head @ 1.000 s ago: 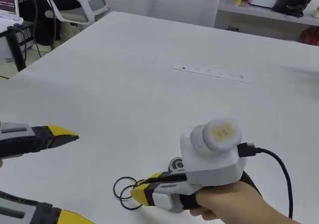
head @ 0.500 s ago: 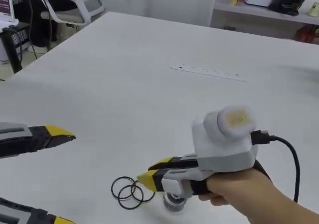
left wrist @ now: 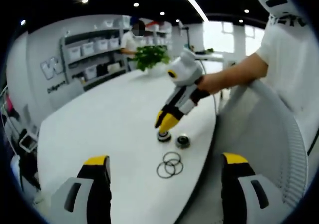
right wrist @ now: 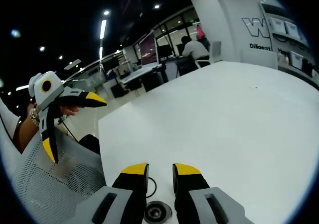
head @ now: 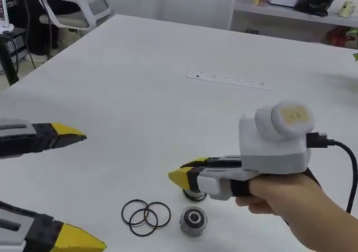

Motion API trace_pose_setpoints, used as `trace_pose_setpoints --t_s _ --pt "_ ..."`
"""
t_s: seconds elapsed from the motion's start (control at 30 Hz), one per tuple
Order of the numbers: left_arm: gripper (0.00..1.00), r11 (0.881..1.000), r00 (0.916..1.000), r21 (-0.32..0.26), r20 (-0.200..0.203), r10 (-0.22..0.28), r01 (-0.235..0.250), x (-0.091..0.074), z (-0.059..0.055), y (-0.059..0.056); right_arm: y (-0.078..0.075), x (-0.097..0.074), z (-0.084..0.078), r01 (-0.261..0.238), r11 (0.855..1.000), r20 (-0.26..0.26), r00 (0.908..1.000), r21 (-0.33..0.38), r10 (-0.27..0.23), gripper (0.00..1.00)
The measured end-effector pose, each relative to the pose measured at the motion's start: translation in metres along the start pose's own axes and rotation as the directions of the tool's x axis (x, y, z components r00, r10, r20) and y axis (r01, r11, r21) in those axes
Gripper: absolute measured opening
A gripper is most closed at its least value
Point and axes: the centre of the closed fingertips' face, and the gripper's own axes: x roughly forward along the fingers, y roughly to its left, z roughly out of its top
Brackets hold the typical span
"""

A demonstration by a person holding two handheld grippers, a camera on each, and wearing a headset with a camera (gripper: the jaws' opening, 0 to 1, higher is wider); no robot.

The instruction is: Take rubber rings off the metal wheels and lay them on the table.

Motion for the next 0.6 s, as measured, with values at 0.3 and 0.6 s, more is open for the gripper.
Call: trace_pose_setpoints --t_s 0.3,0.6 --pt "0.92 0.998 0.9984 0.058 0.056 0.007 -0.011 0.001 0.032 0.016 -0.026 -0.011 0.0 0.053 0.997 0.016 0.9984 0.064 -0.054 0.17" --pt "0.9 0.986 0.9964 0.165 0.078 -0.035 0.021 0.013 0.068 0.025 -0.047 -0.019 -0.012 0.099 0.989 -0.003 0.995 0.111 -0.1 0.17"
